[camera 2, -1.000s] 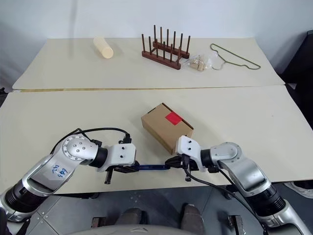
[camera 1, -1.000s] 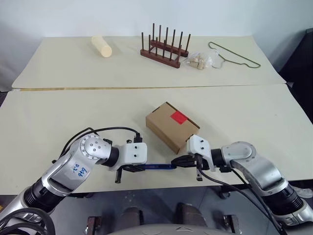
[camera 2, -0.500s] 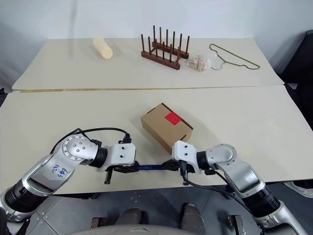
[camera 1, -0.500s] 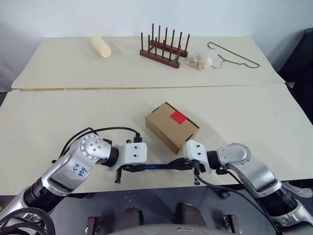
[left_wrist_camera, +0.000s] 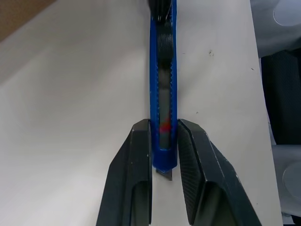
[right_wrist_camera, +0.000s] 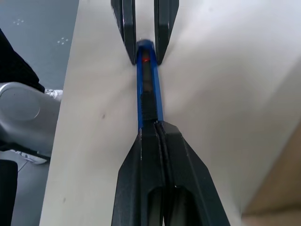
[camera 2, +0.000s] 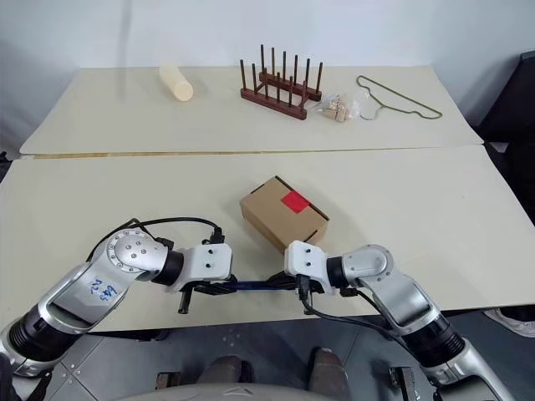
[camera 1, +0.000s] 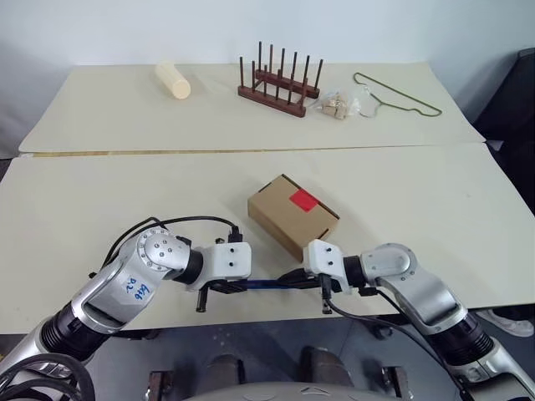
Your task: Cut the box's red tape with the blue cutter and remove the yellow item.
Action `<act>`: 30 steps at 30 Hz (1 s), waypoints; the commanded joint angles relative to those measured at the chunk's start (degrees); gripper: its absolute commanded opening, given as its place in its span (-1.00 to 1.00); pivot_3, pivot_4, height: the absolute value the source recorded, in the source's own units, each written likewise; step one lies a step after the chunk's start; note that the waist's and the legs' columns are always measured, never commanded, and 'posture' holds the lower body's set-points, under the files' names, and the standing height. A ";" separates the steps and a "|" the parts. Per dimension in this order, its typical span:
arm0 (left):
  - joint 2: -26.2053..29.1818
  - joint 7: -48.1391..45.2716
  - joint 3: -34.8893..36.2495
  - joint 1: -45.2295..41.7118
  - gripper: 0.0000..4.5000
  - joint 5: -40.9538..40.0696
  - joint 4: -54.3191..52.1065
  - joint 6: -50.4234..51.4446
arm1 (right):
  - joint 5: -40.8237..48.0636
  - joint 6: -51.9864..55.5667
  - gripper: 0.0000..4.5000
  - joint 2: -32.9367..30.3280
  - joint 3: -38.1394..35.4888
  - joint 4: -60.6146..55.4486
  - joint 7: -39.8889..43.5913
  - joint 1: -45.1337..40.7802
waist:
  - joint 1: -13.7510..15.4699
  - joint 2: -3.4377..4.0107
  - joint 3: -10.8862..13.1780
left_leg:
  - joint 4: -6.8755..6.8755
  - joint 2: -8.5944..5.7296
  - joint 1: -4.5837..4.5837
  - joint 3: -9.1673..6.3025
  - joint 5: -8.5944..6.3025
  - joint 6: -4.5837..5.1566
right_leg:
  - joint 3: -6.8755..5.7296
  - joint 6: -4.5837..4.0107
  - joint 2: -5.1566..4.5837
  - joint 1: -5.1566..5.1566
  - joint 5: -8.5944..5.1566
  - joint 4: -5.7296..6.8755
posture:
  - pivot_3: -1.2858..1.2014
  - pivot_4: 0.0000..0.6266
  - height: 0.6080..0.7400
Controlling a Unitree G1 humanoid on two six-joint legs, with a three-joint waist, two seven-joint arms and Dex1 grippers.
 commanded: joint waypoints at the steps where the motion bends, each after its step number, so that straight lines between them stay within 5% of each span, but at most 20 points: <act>1: -0.09 0.20 -1.41 0.18 -0.80 -0.12 0.38 0.54 | -1.69 2.06 -0.98 0.78 2.52 1.63 -0.30 0.89 | 0.00 0.00 0.00 | 0.00 0.00 0.00 0.00 0.00 0.00 | 0.00 0.00 0.00 0.00 0.00 0.00 | 0.03 -0.52 1.00; 20: -1.32 0.95 -2.11 -0.59 -0.80 0.06 0.97 0.78 | -4.81 1.58 -0.98 6.93 6.52 6.26 -1.64 -2.00 | -0.01 0.06 -0.30 | 0.02 0.00 0.13 0.00 0.01 -0.02 | 0.05 -0.01 0.00 0.09 -0.01 0.08 | 0.03 -0.52 1.00; 28: 1.54 2.13 2.22 4.92 -0.80 0.82 0.93 -9.75 | 9.91 10.68 -0.98 -3.51 -6.95 -4.68 4.59 3.94 | 0.08 0.09 -0.30 | 0.01 -0.01 -0.02 -0.02 -0.04 0.06 | 0.03 -0.02 -0.01 0.04 -0.01 -0.05 | 0.03 -0.52 1.00; 30: 0.82 5.12 5.26 8.11 -0.80 1.57 1.86 -19.26 | 19.73 19.04 -0.82 -8.46 -15.06 -8.88 6.66 7.15 | 0.04 0.17 -0.26 | -0.02 0.00 -0.04 -0.01 -0.04 0.06 | 0.02 -0.02 0.00 0.00 -0.01 -0.07 | 0.03 -0.52 1.00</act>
